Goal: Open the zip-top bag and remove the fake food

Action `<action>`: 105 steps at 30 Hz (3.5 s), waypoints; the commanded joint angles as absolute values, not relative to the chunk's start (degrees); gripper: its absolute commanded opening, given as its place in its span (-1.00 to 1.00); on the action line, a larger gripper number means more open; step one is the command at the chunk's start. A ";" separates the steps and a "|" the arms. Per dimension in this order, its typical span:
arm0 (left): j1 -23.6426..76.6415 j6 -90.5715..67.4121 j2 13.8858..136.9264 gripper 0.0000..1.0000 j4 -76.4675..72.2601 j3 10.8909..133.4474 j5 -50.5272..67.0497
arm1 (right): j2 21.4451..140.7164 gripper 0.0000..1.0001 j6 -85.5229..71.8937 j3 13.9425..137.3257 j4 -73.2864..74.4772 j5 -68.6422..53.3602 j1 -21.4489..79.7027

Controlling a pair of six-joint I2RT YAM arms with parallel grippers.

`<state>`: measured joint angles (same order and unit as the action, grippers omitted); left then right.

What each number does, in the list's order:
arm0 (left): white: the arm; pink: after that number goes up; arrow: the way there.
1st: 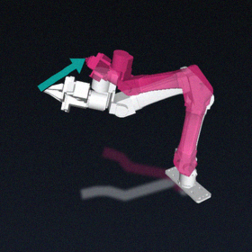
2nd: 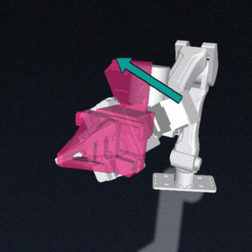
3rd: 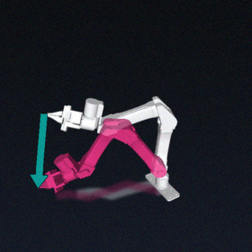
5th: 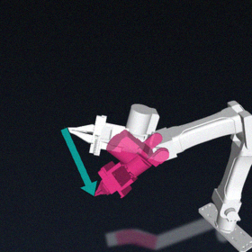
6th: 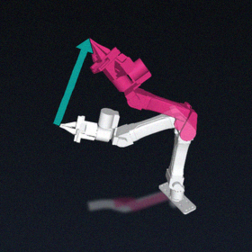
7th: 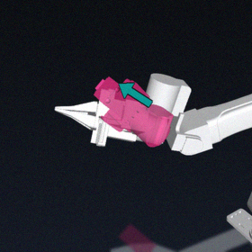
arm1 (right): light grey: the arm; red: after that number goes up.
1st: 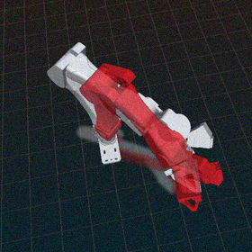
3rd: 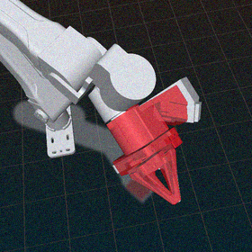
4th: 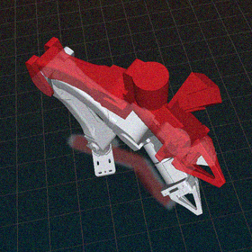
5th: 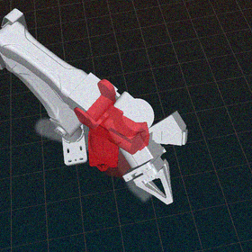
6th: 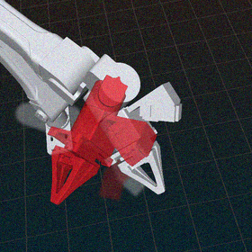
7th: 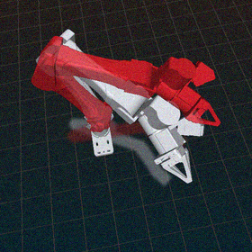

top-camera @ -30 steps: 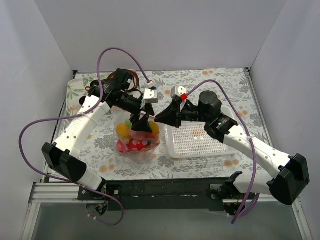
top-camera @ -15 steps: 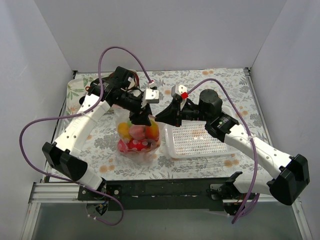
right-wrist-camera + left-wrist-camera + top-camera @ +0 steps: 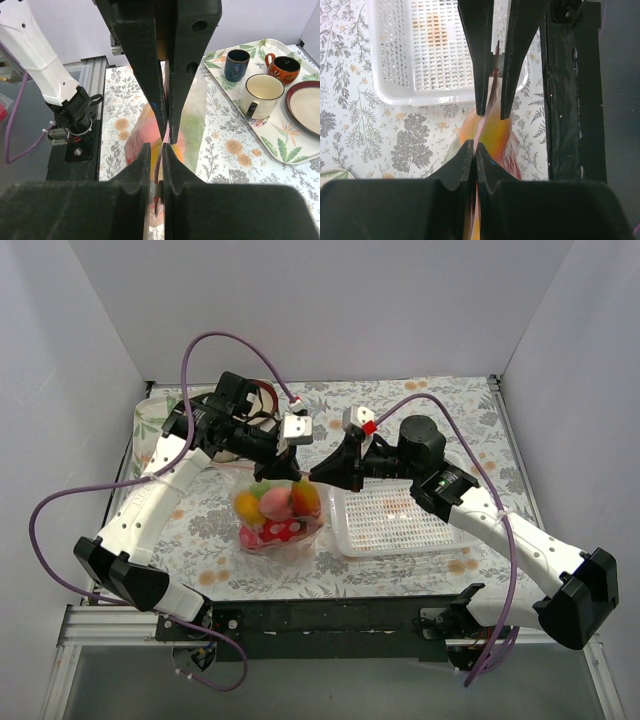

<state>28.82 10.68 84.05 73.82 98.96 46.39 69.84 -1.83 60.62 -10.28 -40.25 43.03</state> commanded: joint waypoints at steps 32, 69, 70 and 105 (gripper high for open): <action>28.83 7.82 78.57 -1.00 79.28 104.06 47.99 | 60.39 0.88 -2.64 47.47 -26.09 -33.15 43.33; 30.67 -12.48 76.55 0.57 52.48 98.62 54.57 | 65.92 -0.97 -6.86 54.49 -26.63 -44.38 43.51; 30.85 -13.18 76.73 0.54 52.21 98.18 54.49 | 65.92 -0.97 -6.94 54.58 -26.63 -44.38 43.59; 35.77 -8.97 75.32 -0.92 54.40 94.57 42.10 | 64.87 -0.97 -6.33 54.84 -26.02 -42.89 43.59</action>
<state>35.90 -11.31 77.84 53.47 95.20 46.37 67.37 -6.24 52.10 -22.87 -42.39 43.16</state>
